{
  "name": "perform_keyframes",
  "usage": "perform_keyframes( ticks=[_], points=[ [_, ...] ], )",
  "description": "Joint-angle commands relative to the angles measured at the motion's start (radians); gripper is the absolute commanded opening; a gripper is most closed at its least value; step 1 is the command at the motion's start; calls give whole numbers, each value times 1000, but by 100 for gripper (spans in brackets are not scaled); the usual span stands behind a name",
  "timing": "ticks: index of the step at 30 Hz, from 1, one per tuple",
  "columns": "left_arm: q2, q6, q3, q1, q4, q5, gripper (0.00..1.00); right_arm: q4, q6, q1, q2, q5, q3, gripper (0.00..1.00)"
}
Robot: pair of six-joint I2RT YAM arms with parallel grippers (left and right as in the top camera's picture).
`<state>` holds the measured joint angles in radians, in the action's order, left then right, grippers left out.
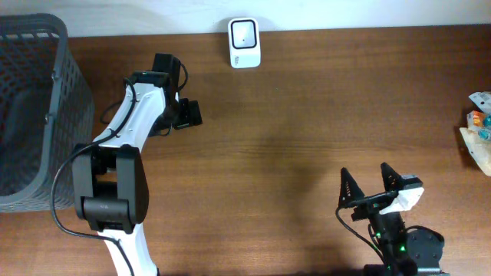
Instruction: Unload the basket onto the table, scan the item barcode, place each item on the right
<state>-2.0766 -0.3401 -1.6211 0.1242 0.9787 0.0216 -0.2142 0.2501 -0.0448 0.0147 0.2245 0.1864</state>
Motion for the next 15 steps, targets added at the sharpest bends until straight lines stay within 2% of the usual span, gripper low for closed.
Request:
perform_keyframes(
  ticks=[1, 4, 11, 15],
  points=[
    [13, -3, 4, 0, -1, -7, 99, 19, -10, 4, -11, -112, -10, 98],
    [13, -3, 4, -1, -1, -7, 99, 56, -10, 4, -11, -159, -27, 98],
    [13, -3, 4, 2, -1, -7, 99, 299, -11, 5, -11, -177, -182, 98],
    [13, -3, 4, 1, -1, -7, 99, 289, -39, 5, -11, -188, -181, 98]
  ],
)
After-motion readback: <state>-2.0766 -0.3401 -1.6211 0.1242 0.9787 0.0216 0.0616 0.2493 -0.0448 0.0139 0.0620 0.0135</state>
